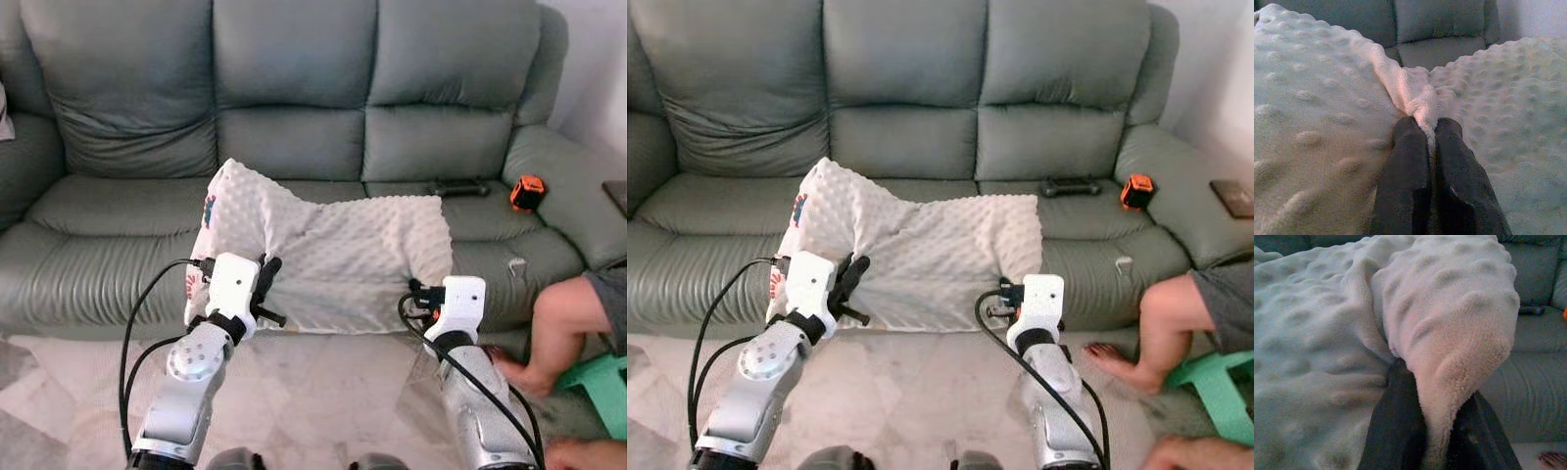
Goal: Move the pillow to the sofa
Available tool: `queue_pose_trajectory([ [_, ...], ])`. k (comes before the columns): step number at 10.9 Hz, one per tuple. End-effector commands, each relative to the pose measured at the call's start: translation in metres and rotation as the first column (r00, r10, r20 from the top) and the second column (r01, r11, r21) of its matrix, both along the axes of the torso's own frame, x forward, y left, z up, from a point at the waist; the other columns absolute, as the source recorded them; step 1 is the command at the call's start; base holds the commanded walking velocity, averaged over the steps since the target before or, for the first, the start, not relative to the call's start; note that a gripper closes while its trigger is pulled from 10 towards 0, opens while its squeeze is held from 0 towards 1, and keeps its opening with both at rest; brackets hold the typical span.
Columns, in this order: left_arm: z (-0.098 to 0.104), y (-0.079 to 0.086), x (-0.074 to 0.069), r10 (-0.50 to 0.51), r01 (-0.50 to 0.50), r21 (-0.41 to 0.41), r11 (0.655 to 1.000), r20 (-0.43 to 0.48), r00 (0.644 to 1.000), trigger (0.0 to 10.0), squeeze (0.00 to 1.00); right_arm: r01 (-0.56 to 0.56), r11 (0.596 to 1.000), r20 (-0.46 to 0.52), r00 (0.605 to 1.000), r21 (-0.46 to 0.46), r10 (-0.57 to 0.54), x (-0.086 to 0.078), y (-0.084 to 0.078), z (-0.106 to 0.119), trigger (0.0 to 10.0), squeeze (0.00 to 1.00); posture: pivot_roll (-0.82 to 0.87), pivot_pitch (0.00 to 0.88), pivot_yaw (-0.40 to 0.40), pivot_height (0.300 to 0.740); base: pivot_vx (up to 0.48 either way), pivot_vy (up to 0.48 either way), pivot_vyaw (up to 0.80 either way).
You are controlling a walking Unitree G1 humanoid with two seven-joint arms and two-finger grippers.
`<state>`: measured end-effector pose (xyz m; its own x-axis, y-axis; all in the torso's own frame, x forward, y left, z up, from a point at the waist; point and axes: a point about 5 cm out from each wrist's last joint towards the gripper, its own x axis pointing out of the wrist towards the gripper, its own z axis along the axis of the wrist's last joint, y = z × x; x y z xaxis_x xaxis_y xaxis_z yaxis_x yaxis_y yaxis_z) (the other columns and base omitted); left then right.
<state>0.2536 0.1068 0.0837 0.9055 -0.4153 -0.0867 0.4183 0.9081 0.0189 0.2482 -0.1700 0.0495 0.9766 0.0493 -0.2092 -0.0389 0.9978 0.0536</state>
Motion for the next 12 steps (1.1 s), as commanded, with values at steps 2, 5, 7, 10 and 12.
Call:
queue_pose_trajectory([
  [2,0.0118,-0.0055,0.0032,-0.032,0.033,-0.016,0.999,0.058,0.998,10.0,0.00,-0.006,1.000,0.027,1.000,-0.005,0.006,0.0042,-0.0009,0.0059,10.0,0.00,-0.09,0.000,-0.042,0.740,0.313,0.000,0.00],
  [5,0.0120,-0.0063,0.0040,-0.036,0.037,-0.016,0.999,0.060,0.998,10.0,0.00,-0.008,1.000,0.026,1.000,-0.007,0.009,0.0045,-0.0008,0.0060,10.0,0.00,-0.09,0.000,-0.044,0.740,0.480,0.000,0.00],
  [7,0.0123,-0.0062,0.0042,-0.034,0.035,-0.016,0.999,0.059,0.998,10.0,0.00,-0.008,1.000,0.026,1.000,-0.005,0.008,0.0045,-0.0003,0.0060,10.0,0.00,-0.09,0.000,-0.041,0.740,0.480,0.000,0.00],
  [10,0.0130,-0.0054,0.0051,-0.034,0.035,-0.014,0.999,0.059,0.998,10.0,0.00,-0.006,1.000,0.025,1.000,-0.001,0.006,0.0046,0.0012,0.0057,10.0,0.00,-0.09,0.000,-0.036,0.740,0.472,0.000,0.00],
  [12,0.0125,-0.0053,0.0062,-0.028,0.029,-0.015,0.999,0.050,0.998,10.0,0.00,-0.005,1.000,0.024,1.000,-0.004,0.005,0.0054,0.0001,0.0057,10.0,0.00,-0.09,0.000,-0.036,0.740,0.448,0.000,0.00],
])
